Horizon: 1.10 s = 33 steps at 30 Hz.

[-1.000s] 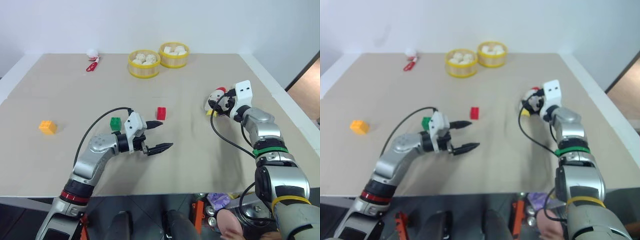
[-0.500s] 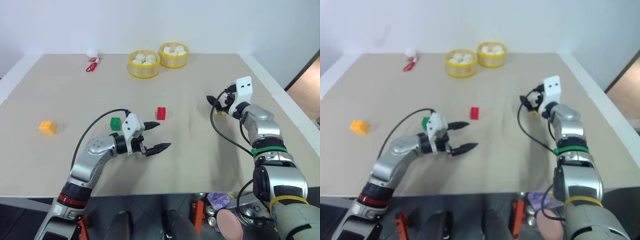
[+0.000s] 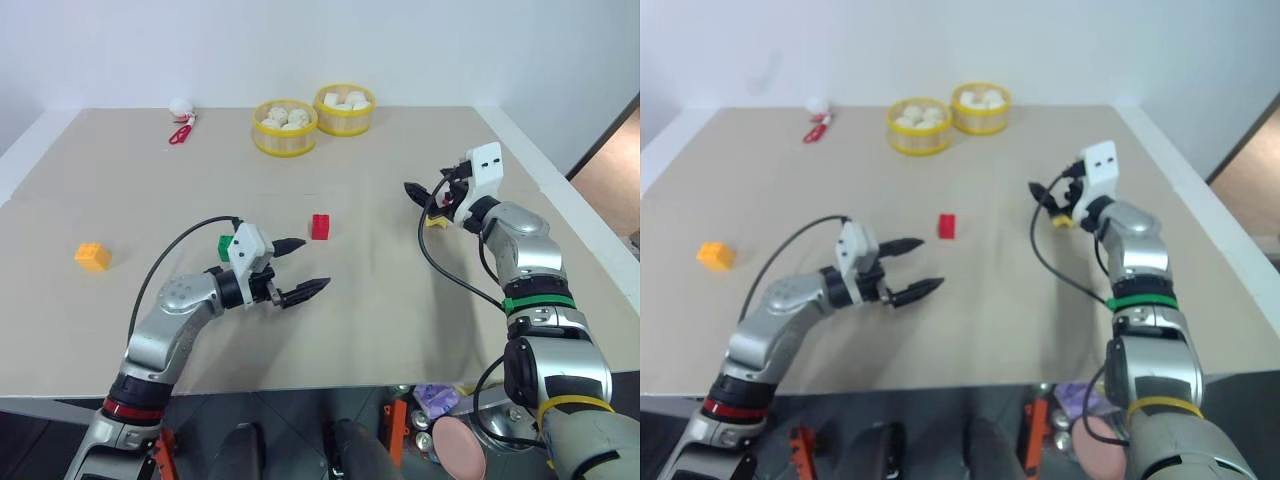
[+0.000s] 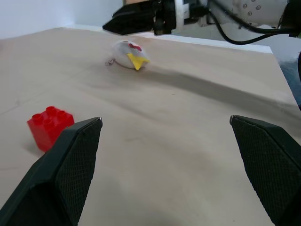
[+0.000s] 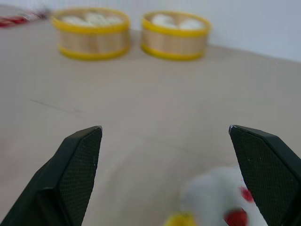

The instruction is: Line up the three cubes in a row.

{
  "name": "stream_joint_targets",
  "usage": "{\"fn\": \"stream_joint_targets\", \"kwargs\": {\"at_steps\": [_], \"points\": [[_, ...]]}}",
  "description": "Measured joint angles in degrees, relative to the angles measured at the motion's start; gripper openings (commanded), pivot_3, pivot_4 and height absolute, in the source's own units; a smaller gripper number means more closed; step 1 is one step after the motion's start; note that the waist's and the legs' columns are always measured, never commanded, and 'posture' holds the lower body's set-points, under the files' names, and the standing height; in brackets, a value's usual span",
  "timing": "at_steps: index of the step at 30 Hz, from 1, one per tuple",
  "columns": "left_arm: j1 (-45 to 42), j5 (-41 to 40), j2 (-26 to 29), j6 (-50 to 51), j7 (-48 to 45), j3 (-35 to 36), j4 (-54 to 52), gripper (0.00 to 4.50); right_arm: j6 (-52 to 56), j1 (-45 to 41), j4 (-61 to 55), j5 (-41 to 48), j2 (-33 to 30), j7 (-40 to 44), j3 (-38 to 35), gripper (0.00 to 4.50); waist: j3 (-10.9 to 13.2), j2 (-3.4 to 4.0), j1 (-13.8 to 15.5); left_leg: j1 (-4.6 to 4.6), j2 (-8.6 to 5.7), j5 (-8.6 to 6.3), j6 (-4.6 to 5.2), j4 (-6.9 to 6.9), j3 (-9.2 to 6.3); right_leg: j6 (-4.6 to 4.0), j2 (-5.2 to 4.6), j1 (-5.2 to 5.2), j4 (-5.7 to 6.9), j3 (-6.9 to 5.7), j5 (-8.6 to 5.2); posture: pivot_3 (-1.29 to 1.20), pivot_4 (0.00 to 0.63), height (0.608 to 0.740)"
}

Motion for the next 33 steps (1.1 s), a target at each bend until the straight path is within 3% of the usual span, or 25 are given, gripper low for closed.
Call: {"fn": "stream_joint_targets", "kwargs": {"at_steps": [5,10,17,33], "points": [[6.6,-3.2,6.1,3.4,0.6,6.2,-6.7,4.5,6.8,7.6,-15.4,4.0,0.0,10.1,3.9,4.46,0.0,0.01,-0.3,0.06,0.06,0.0,0.0,0.01,0.0,-0.11,0.04,0.01,0.04,-0.02,-0.03,0.0,0.15,0.74],[10.8,-5.2,8.5,4.6,0.7,9.6,-8.1,4.5,8.8,10.5,-21.2,4.6,-0.4,14.4,7.2,4.46,0.0,0.0,-0.3,0.13,0.06,0.01,0.01,0.16,0.08,-0.32,0.01,0.06,0.04,0.0,-0.08,0.0,0.15,0.74],[13.5,-8.9,9.5,5.7,1.1,13.4,-8.9,4.5,8.8,12.5,-21.6,4.2,-0.5,16.9,9.3,4.46,0.0,0.0,-0.3,0.1,0.06,0.01,0.01,0.19,0.13,-0.33,-0.01,0.03,0.04,0.02,-0.07,0.0,0.15,0.74],[13.5,-8.7,12.1,5.1,-3.3,11.7,-8.8,4.5,7.3,14.6,-21.4,1.5,-0.2,16.6,9.6,4.46,0.0,0.0,-0.3,0.11,0.08,0.0,0.0,0.17,0.15,-0.35,0.02,0.0,0.04,0.04,-0.09,0.0,0.15,0.74]]}}
